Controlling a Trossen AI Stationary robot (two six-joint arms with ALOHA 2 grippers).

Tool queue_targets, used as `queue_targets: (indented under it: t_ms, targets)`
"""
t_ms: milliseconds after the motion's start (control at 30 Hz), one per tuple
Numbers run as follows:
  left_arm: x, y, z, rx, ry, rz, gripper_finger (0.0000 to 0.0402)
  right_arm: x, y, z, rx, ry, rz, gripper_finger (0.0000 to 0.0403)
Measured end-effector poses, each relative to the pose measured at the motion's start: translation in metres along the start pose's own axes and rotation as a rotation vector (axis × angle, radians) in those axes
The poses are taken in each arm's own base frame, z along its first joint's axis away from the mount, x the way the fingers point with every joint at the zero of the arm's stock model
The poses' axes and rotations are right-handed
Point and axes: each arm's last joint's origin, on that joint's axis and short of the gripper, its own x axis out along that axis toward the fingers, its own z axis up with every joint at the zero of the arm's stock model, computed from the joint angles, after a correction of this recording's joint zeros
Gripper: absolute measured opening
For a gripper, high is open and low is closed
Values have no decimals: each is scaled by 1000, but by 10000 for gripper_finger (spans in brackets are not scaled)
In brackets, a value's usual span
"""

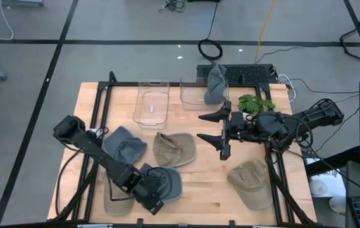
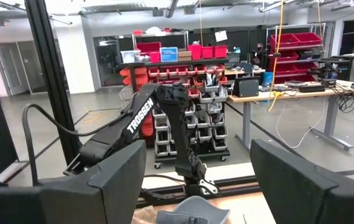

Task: Pick & Place hat
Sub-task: Put the bottom blue cap into the right transparent bin

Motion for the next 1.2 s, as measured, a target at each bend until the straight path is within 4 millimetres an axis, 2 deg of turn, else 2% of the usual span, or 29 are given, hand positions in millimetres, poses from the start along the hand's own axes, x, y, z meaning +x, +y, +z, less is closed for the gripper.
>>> queue_targets:
  t_ms: [133, 267, 700, 867, 1000, 1200]
  targets:
    - [2, 5, 0, -18, -3, 53, 239, 0, 1, -1, -3, 8, 24, 278]
    - [2, 8, 1, -42, -46, 87, 237, 0, 1, -1, -4, 8, 25, 279]
    - [4, 9, -1, -5, -82, 76, 159, 0, 1, -1, -48, 7, 25, 279]
    - [5, 4, 0, 20, -93, 31, 142, 0, 1, -1, -48, 7, 25, 279]
    - [18, 7, 1, 6, -65, 65, 147, 0, 1, -1, -48, 8, 25, 279]
    - [36, 13, -1, -35, -21, 140, 176, 0, 1, -2, -51, 14, 24, 279]
